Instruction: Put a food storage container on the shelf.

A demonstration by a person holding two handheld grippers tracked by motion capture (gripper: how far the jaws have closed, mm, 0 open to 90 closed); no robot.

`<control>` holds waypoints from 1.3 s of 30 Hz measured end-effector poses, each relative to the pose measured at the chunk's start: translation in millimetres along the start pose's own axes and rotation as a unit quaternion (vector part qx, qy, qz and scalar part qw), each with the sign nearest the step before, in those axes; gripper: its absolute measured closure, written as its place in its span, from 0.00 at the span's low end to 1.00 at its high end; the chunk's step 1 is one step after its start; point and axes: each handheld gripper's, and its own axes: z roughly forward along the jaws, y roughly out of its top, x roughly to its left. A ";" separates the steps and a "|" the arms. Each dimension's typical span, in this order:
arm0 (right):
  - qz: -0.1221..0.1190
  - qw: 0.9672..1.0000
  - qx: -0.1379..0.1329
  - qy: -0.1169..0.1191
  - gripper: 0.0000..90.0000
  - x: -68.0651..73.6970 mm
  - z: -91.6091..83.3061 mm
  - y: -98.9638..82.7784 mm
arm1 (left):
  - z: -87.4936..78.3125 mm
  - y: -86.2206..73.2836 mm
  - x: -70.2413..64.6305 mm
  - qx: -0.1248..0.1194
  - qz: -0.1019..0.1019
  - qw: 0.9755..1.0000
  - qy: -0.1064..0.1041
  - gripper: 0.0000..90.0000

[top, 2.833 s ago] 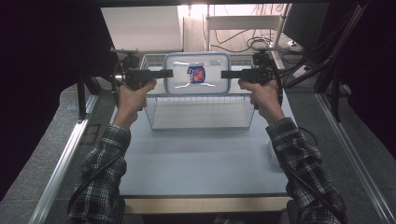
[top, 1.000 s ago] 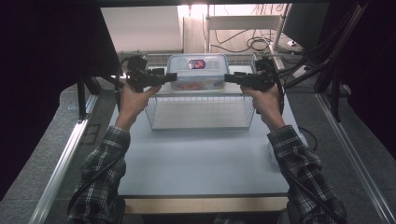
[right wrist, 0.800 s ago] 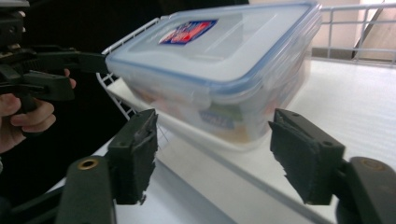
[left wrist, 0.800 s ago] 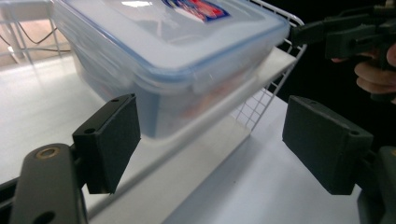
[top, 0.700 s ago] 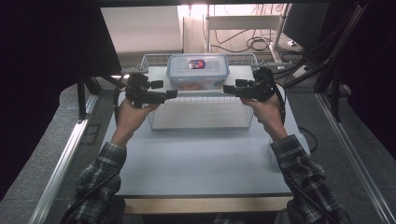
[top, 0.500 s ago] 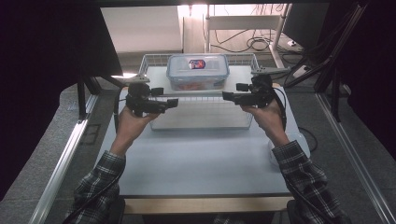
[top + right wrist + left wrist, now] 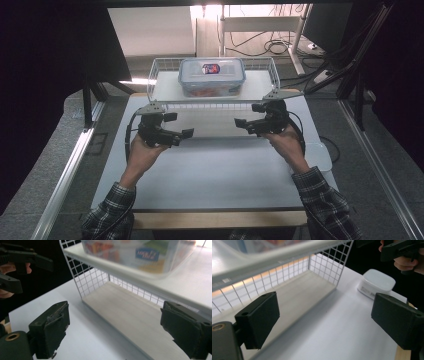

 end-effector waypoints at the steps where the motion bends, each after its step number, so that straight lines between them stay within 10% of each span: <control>1: -0.004 1.000 0.001 -0.001 0.08 0.9 0.2 -2.8 | 0.8 -2.8 -0.9 0.001 0.001 1.000 0.002 0.08; 39: -0.010 0.999 0.026 -0.015 0.01 16.6 -24.5 -101.5 | 5.4 -96.8 -23.8 0.041 0.004 0.998 0.048 0.03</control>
